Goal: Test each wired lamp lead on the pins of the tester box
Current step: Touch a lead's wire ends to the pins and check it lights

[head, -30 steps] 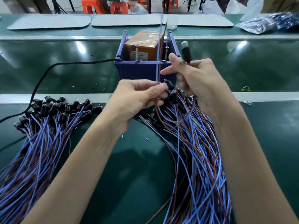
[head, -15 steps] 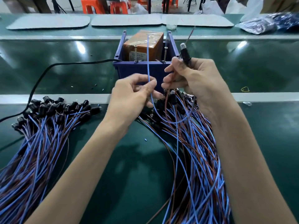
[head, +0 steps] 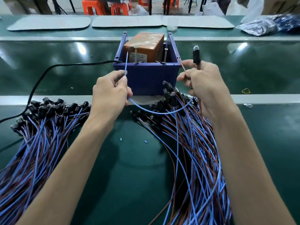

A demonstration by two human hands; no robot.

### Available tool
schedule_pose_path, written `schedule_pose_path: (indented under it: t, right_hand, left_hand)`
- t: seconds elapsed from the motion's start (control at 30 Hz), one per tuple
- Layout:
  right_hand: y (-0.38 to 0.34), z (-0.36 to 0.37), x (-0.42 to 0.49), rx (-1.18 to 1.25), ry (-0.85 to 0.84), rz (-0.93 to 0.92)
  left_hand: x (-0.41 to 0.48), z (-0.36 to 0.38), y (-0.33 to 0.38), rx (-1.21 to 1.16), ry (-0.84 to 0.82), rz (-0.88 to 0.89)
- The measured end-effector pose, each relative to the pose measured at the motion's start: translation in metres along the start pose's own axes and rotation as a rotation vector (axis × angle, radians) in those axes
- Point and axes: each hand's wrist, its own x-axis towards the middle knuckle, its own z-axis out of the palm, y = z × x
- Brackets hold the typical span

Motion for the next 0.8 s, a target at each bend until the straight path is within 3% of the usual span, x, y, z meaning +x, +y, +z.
schedule_pose_path:
  t: [0.8]
  right_hand:
    - [0.0028, -0.0019, -0.0026, 0.103, -0.064, -0.045]
  left_hand:
    - [0.0045, -0.0063, -0.0062, 0.047, -0.067, -0.024]
